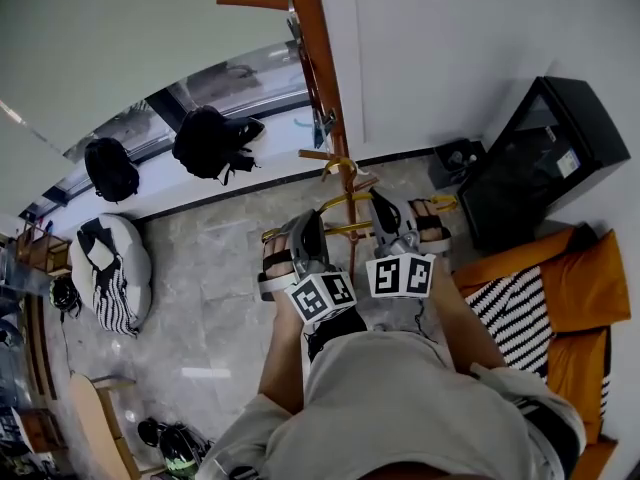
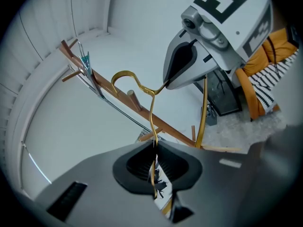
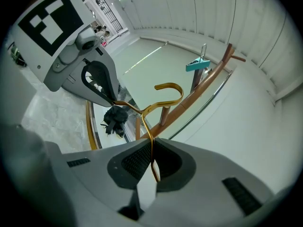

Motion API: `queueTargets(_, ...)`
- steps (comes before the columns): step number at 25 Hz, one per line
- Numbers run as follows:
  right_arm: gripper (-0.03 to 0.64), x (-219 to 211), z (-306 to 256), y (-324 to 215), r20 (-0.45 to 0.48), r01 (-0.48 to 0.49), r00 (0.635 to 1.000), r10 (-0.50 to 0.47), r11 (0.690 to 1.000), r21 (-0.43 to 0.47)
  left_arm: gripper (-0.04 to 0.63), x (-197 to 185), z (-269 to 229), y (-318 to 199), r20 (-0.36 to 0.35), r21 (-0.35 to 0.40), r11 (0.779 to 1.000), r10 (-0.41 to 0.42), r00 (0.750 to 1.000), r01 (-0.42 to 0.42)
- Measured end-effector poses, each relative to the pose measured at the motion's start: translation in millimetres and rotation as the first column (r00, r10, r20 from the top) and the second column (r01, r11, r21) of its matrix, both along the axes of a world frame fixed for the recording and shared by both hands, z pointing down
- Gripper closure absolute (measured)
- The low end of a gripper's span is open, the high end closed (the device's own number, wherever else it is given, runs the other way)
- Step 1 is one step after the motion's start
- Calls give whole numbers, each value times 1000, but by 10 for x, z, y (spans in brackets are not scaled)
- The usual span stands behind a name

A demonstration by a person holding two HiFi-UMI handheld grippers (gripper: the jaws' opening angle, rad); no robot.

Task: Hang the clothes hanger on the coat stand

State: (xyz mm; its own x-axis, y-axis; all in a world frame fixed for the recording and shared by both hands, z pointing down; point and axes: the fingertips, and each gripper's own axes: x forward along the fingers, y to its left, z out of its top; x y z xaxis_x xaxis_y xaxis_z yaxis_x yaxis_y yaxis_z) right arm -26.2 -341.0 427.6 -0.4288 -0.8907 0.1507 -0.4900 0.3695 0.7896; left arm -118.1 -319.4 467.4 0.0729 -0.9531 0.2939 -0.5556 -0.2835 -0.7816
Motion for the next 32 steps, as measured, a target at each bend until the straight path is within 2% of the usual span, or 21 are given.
queueTargets(7, 603, 25, 103, -218, -3, -22, 1000, 22, 1000, -22, 565, 18, 89, -238, 3, -20, 1000, 20, 1000, -19)
queueTargets(32, 603, -54, 361, -605, -13, -26, 1000, 26, 997, -71, 565, -53, 320, -587, -20, -77, 997, -1, 1000, 0)
